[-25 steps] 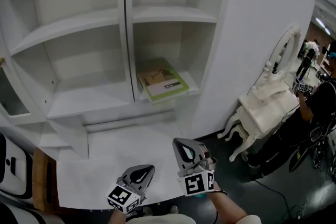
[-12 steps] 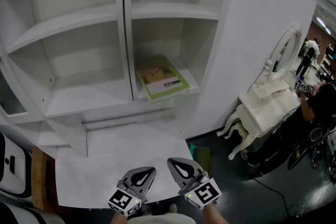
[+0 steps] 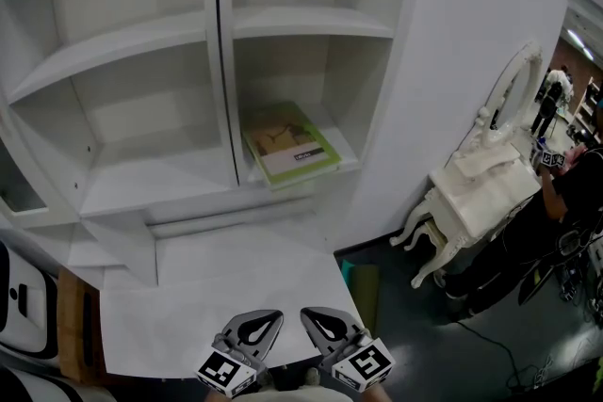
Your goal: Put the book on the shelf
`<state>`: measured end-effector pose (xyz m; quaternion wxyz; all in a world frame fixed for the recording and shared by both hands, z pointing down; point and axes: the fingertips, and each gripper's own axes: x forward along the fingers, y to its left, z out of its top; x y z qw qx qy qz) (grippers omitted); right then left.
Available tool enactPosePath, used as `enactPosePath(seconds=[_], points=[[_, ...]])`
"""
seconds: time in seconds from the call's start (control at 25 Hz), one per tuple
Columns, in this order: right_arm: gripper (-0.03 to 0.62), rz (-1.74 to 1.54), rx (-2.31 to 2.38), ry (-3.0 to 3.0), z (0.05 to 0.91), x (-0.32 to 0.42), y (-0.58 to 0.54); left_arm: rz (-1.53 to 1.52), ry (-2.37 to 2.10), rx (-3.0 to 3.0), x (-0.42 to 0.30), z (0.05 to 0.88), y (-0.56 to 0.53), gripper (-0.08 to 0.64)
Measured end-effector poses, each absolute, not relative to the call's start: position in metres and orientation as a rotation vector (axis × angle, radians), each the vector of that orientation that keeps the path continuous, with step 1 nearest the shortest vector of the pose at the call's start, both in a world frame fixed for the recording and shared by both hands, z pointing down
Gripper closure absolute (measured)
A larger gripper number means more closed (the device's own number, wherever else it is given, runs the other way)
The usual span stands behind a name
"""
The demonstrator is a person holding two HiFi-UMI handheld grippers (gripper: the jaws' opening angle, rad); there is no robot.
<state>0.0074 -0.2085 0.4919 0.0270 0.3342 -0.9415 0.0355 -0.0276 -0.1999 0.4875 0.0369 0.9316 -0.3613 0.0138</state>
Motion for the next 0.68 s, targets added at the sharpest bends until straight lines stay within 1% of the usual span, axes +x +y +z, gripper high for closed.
enactPosePath(seconds=[0.68], points=[[0.581, 0.099, 1.050, -2.885, 0.4951, 0.0110, -0.2123, 0.063, -1.085, 2.866, -0.0244, 0.4866, -0.2020, 0.551]])
